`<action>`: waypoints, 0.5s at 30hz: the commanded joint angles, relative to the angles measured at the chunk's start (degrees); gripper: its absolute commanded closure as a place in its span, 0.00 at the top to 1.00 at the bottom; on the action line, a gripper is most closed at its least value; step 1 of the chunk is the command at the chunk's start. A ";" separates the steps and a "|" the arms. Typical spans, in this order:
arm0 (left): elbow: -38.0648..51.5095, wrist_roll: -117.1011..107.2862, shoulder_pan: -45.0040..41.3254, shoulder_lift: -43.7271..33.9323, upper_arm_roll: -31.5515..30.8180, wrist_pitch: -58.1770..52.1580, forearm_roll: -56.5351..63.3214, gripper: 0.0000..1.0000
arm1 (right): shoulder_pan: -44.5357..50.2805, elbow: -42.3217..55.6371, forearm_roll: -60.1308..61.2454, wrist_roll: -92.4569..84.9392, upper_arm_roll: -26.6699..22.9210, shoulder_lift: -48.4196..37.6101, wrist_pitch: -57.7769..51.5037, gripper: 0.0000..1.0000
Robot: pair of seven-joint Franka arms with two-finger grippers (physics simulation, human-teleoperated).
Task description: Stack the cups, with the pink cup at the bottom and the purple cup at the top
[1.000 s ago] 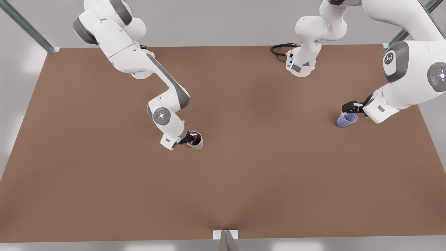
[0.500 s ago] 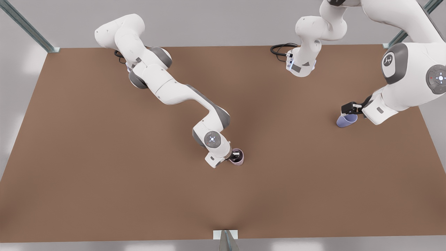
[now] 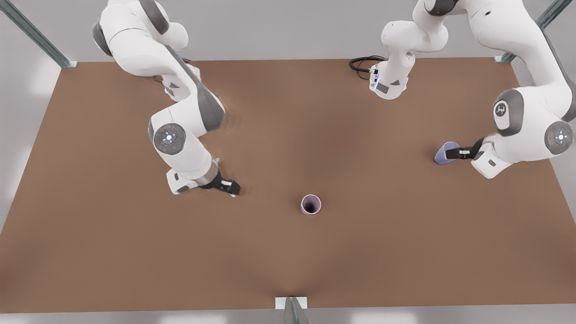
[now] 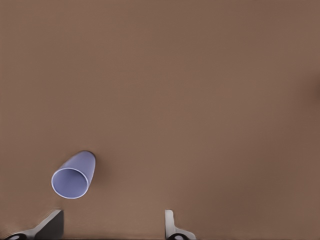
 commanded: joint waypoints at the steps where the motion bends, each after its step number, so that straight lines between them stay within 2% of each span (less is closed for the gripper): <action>1: -9.14 2.24 2.86 -1.98 0.63 17.91 1.33 1.00 | -8.95 -5.73 1.16 -34.07 -0.23 -8.33 -13.37 1.00; 3: -15.12 6.72 7.08 -1.45 0.63 24.51 3.00 1.00 | -15.56 -7.31 0.63 -43.23 -0.41 -10.45 -17.79 1.00; 5: -19.34 8.93 9.02 -1.45 0.63 28.99 2.91 1.00 | -16.53 -5.91 -1.12 -50.41 -0.41 -10.45 -18.57 1.00; 7: -21.81 8.93 9.90 -1.27 0.63 29.88 3.00 1.00 | -15.48 -4.68 -6.83 -66.33 0.21 -9.57 -17.96 1.00; 10: -23.39 14.38 12.88 -1.36 0.72 30.05 3.08 1.00 | -14.51 -4.50 -8.07 -105.35 0.30 -8.43 -9.35 1.00; 11: -24.62 14.73 13.15 -1.36 0.72 31.72 3.08 1.00 | -14.42 -4.67 -7.98 -109.42 0.30 -8.52 -9.35 1.00; 12: -27.78 16.48 14.29 -1.45 0.81 36.02 3.26 1.00 | -11.27 -4.59 -7.81 -106.44 -0.93 -8.60 -9.61 1.00; 13: -28.84 18.77 14.64 -1.27 1.95 37.00 3.26 1.00 | -3.56 -4.23 -6.32 -94.88 -11.18 -8.69 -9.88 1.00; 14: -29.01 19.91 14.73 -0.92 2.48 36.91 3.17 1.00 | -1.68 -4.23 -5.61 -87.66 -13.76 -8.87 -10.75 1.00; 15: -29.54 21.50 14.82 -0.66 3.18 36.91 3.17 1.00 | -1.68 -3.62 -5.61 -68.31 -13.94 -8.87 -14.88 1.00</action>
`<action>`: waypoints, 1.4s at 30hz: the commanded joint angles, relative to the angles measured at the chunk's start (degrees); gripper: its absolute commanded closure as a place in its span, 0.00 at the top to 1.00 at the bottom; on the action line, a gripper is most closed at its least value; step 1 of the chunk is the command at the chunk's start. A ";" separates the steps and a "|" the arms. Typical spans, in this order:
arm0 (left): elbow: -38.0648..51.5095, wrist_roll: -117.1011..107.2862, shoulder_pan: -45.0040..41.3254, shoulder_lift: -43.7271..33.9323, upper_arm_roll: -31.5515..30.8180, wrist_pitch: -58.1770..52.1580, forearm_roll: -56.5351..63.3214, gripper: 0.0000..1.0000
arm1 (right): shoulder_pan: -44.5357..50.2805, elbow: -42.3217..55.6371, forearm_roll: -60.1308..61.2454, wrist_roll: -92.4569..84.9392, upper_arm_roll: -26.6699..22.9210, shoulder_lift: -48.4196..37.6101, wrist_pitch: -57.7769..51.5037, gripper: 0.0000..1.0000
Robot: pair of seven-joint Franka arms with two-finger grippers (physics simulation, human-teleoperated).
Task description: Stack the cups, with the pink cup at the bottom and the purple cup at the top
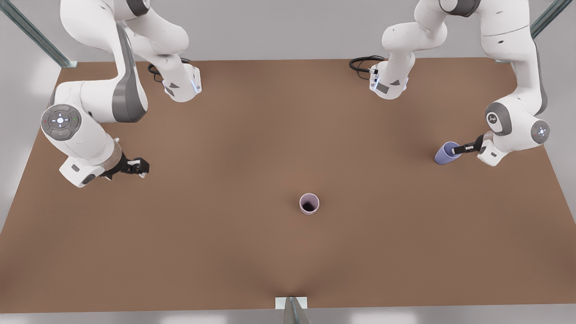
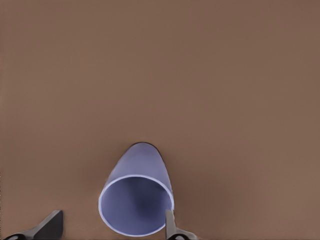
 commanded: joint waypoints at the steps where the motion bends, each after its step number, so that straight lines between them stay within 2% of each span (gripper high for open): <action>1: -1.14 14.05 0.06 0.19 0.57 6.67 0.22 1.00 | 1.26 0.51 0.67 -14.85 -1.48 -0.11 -5.43 1.00; 5: -2.28 15.02 1.46 1.42 0.57 10.09 0.39 1.00 | 0.90 0.16 4.36 -0.87 -1.83 -0.28 -6.31 1.00; 14: -4.75 16.96 2.78 5.20 0.48 15.19 -0.22 1.00 | 0.47 0.42 4.62 -1.56 -1.83 0.07 -6.40 1.00; 15: -4.83 16.34 2.78 5.02 0.56 15.02 -1.18 0.85 | 0.38 0.25 4.54 -1.56 -1.83 -0.02 -6.31 1.00; 16: -4.75 16.34 2.78 4.94 0.48 14.58 -2.86 0.58 | -1.02 -0.19 4.62 -1.65 -1.92 -0.28 -6.40 1.00; 17: -4.83 16.08 2.78 4.85 0.48 14.05 -2.86 0.39 | -2.08 -0.45 4.62 -1.74 -1.92 -0.28 -6.40 1.00; 18: -4.75 15.37 2.78 4.85 0.48 13.44 -2.86 0.31 | -3.05 -0.37 4.62 -2.35 -1.92 -0.02 -6.05 1.00; 25: -5.10 14.41 2.78 5.20 -0.14 11.50 -5.50 0.25 | -3.93 -0.10 4.62 -3.67 -1.83 0.33 -6.05 1.00; 30: -3.08 12.82 2.17 2.74 -2.60 11.41 -5.32 0.21 | -4.02 -0.01 4.71 -3.59 -1.83 0.42 -6.05 1.00; 32: 3.23 10.72 1.64 2.83 -5.49 6.25 -5.58 0.21 | -4.10 -0.10 4.71 -3.59 -1.83 0.42 -6.05 1.00; 33: 11.94 2.64 -3.63 3.00 -6.73 -2.38 -5.49 0.21 | -4.02 -0.01 4.80 -3.59 -1.83 0.42 -6.05 1.00; 35: 18.80 -15.36 -9.95 3.97 -10.59 -6.34 -5.41 0.21 | -4.10 -0.01 4.80 -3.59 -1.83 0.42 -6.05 1.00; 37: 24.69 -28.57 -11.19 7.13 -17.63 -7.30 -4.79 0.21 | -4.02 -0.01 4.80 -3.59 -1.83 0.42 -6.05 1.00; 39: 31.81 -34.37 -11.37 10.56 -21.84 -12.14 -4.53 0.21 | -4.10 -0.01 4.80 -3.67 -1.83 0.51 -6.05 1.00; 42: 41.47 -45.44 -17.96 16.53 -23.16 -17.84 0.04 0.21 | -4.10 -0.01 4.80 -3.67 -1.83 0.51 -6.05 1.00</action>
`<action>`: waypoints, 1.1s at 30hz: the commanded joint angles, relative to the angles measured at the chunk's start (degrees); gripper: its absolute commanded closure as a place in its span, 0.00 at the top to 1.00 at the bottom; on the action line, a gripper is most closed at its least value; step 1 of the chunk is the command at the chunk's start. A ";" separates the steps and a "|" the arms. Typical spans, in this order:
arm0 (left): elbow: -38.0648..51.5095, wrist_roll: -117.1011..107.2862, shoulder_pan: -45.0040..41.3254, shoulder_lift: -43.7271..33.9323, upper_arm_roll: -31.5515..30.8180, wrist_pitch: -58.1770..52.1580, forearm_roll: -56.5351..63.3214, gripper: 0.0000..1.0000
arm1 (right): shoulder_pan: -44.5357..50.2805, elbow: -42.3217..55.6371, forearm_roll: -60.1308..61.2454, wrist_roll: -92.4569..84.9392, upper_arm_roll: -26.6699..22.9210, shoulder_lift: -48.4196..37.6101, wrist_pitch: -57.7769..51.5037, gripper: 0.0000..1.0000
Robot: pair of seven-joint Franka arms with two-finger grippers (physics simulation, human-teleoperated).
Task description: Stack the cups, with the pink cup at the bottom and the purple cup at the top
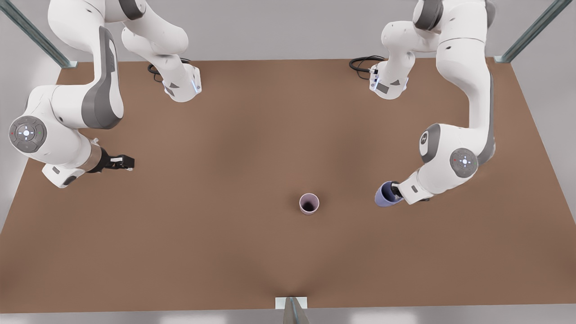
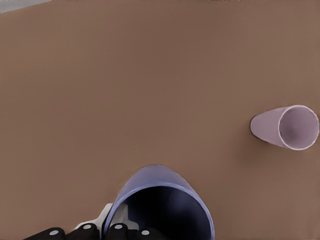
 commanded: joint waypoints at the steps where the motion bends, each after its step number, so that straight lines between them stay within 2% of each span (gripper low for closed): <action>1: 7.51 -43.62 -5.27 4.65 -0.42 -13.37 3.55 0.21 | 0.00 0.03 0.04 -0.71 0.00 -0.05 -0.10 1.00; 6: 18.41 -52.41 -12.66 12.56 -0.60 -11.79 2.93 0.21 | 0.00 0.03 0.04 -0.79 0.00 -0.05 -0.10 1.00; 17: 18.24 -56.89 -17.76 15.55 -1.48 0.51 -1.64 0.21 | 0.00 0.03 0.13 -0.79 0.00 -0.05 -0.28 1.00; 33: 16.30 -55.05 -16.70 15.90 -1.48 2.27 -0.15 0.21 | -0.52 -0.06 1.45 -1.50 -0.08 0.03 -0.02 1.00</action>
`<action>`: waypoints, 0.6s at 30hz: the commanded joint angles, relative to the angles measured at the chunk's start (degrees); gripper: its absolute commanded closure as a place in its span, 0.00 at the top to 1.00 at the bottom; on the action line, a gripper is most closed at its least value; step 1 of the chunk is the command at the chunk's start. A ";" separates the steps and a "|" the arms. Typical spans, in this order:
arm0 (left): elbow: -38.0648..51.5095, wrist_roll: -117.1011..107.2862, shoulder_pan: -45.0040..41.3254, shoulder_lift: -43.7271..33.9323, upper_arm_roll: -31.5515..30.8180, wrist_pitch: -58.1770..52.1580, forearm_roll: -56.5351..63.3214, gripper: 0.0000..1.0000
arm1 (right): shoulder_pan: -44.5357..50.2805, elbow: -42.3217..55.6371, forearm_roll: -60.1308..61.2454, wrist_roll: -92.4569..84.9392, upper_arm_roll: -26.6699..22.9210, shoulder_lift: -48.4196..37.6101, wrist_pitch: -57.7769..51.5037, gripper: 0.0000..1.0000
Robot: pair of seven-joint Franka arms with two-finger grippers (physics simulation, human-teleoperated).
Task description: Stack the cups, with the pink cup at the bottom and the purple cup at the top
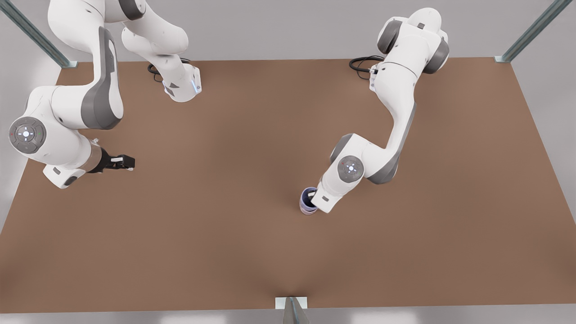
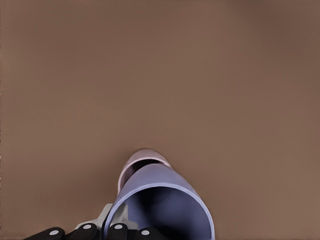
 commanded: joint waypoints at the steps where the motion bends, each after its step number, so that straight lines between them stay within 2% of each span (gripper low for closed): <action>1: -0.67 -8.22 0.04 -0.21 -0.01 0.49 0.36 0.21 | -0.30 -0.05 0.69 -0.76 -0.03 -0.08 0.05 1.00; 15: -1.11 -8.23 -0.05 0.76 -0.01 1.89 -0.08 0.22 | -0.21 0.03 0.60 -0.76 -0.03 -0.08 0.05 1.00; 18: -1.11 -8.23 -0.05 0.76 -0.01 1.89 0.00 0.25 | -0.12 0.03 0.69 -0.76 0.06 -0.08 0.05 1.00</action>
